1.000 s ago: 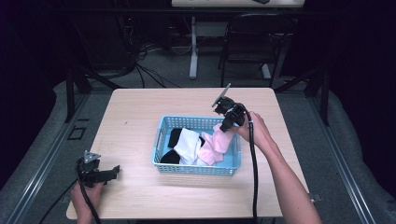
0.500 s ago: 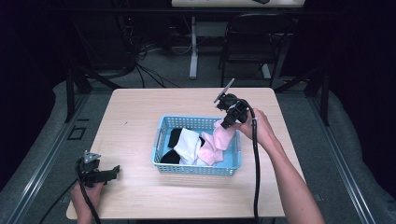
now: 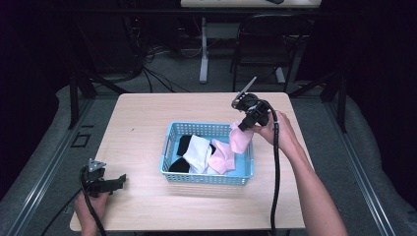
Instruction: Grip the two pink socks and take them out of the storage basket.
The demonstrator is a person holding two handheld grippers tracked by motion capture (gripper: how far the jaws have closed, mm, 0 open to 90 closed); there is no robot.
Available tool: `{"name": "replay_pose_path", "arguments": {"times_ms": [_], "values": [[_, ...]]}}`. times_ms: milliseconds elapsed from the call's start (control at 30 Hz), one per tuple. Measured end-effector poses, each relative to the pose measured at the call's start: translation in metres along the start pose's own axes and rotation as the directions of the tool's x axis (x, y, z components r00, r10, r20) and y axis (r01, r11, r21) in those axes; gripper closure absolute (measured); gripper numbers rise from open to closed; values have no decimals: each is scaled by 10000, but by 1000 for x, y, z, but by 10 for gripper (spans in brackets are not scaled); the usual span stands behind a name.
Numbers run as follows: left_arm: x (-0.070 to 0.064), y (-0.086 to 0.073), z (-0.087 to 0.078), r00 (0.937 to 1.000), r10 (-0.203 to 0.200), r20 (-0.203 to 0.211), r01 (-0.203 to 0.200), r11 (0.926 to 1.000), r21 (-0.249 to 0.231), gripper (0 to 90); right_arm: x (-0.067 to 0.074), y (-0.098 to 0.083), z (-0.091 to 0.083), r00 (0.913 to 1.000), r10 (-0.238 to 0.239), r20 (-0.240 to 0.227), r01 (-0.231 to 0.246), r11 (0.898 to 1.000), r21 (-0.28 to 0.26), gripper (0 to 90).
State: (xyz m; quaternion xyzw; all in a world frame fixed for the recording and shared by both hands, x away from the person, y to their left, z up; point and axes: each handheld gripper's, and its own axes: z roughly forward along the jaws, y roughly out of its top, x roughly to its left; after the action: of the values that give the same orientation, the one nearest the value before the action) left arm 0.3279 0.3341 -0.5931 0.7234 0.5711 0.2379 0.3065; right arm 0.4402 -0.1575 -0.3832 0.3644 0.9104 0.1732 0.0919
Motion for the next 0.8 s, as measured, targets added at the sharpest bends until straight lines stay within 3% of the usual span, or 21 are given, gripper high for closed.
{"name": "replay_pose_path", "arguments": {"times_ms": [233, 800], "values": [[0, 0, 0, 10000, 4, -1, -4, 10000, 3, 17, -11, -13, -14, 9992, 358, 196, -354, 9992, -194, 876], [0, 0, 0, 10000, 13, -5, -13, 10000, -11, 17, -30, -37, -27, 9954, 853, 435, -844, 9962, -220, 876]]}}
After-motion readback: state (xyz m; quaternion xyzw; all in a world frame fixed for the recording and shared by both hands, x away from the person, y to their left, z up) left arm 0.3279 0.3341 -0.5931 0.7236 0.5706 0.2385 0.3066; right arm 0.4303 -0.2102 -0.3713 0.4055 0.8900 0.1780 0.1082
